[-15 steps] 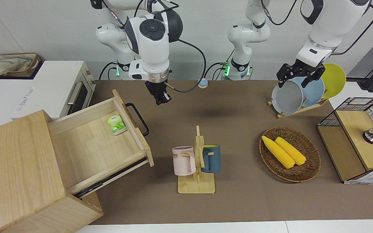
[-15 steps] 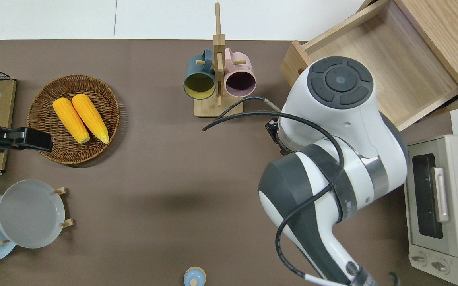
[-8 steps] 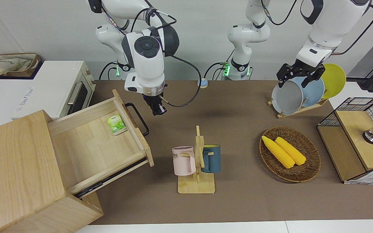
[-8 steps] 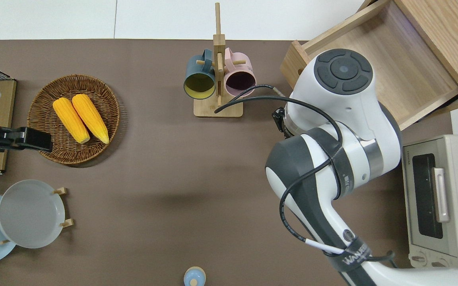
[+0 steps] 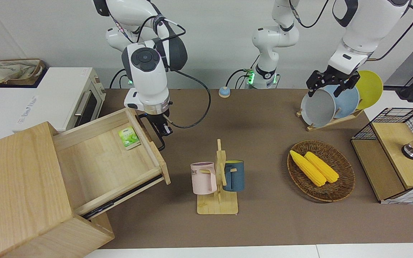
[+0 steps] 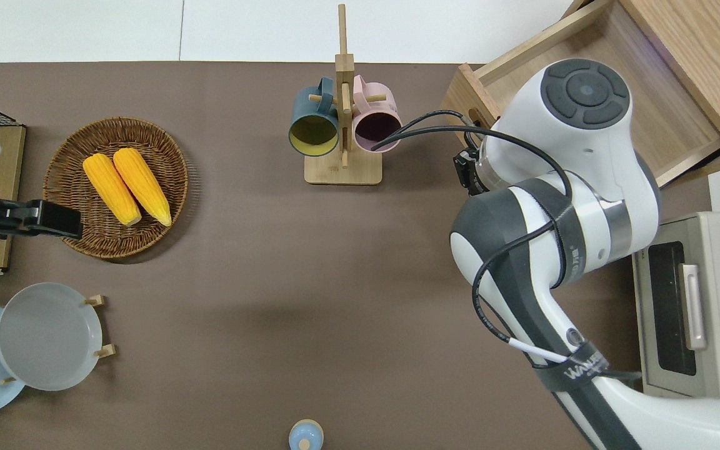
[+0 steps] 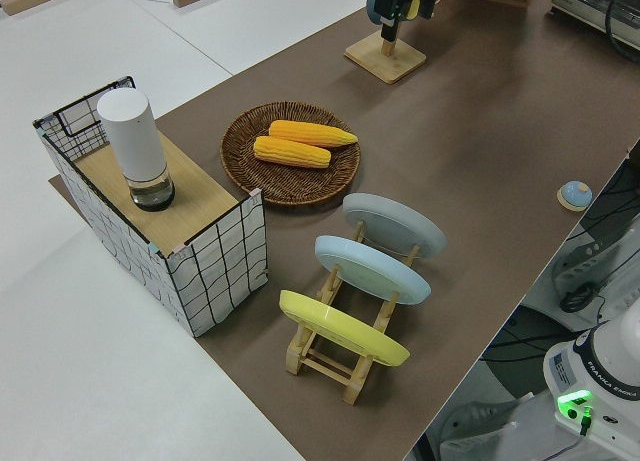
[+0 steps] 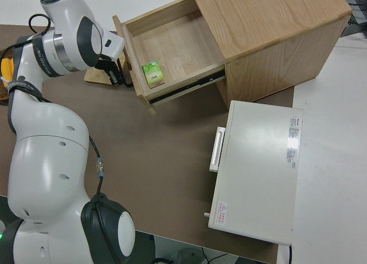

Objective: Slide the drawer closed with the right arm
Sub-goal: 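Push the open wooden drawer away from the robot with the right arm, then continue pushing the drawer fully shut with the right gripper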

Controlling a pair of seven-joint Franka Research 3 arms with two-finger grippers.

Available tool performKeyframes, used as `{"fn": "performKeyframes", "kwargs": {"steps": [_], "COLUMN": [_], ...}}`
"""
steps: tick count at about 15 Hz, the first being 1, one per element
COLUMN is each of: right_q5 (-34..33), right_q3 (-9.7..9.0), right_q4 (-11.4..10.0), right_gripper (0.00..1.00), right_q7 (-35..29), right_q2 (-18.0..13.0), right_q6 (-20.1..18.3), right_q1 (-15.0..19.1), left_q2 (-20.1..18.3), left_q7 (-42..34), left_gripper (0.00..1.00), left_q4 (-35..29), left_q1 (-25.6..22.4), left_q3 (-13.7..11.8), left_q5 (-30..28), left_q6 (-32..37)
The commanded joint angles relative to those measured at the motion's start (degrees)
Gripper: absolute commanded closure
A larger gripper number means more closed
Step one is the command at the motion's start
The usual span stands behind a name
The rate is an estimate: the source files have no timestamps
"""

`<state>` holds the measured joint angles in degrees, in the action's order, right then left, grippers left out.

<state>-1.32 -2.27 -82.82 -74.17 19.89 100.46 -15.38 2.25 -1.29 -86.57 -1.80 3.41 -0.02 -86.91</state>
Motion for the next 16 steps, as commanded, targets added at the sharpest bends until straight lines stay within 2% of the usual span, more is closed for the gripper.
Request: {"fn": "performKeyframes", "kwargs": {"steps": [1, 6, 10, 16], "right_q5": [-0.79, -1.23, -1.93, -1.85], "right_q3": [-0.63, -0.55, -0.55, -0.63], "right_q4": [-0.23, -0.14, 0.29, 0.65], "right_gripper": [1.0, 1.0, 1.0, 1.0], "right_q7": [0.17, 5.61, 14.82, 17.92], "right_q2": [0.94, 2.26, 2.7, 2.7], "right_q6": [2.9, 5.88, 6.5, 10.81], "right_q1": [2.63, 5.8, 8.95, 12.91], "left_q2": [0.65, 0.65, 0.65, 0.65], "left_q7": [-0.55, -0.55, -0.55, -0.55], "left_gripper": [0.01, 0.01, 0.01, 0.01], "left_q4": [1.49, 1.49, 1.49, 1.4], "left_q1": [-0.22, -0.22, -0.22, -0.22], "left_q3": [0.37, 0.37, 0.37, 0.37], "left_q5": [0.98, 0.98, 0.98, 0.98], "left_q6": [1.13, 1.13, 1.13, 1.13]}}
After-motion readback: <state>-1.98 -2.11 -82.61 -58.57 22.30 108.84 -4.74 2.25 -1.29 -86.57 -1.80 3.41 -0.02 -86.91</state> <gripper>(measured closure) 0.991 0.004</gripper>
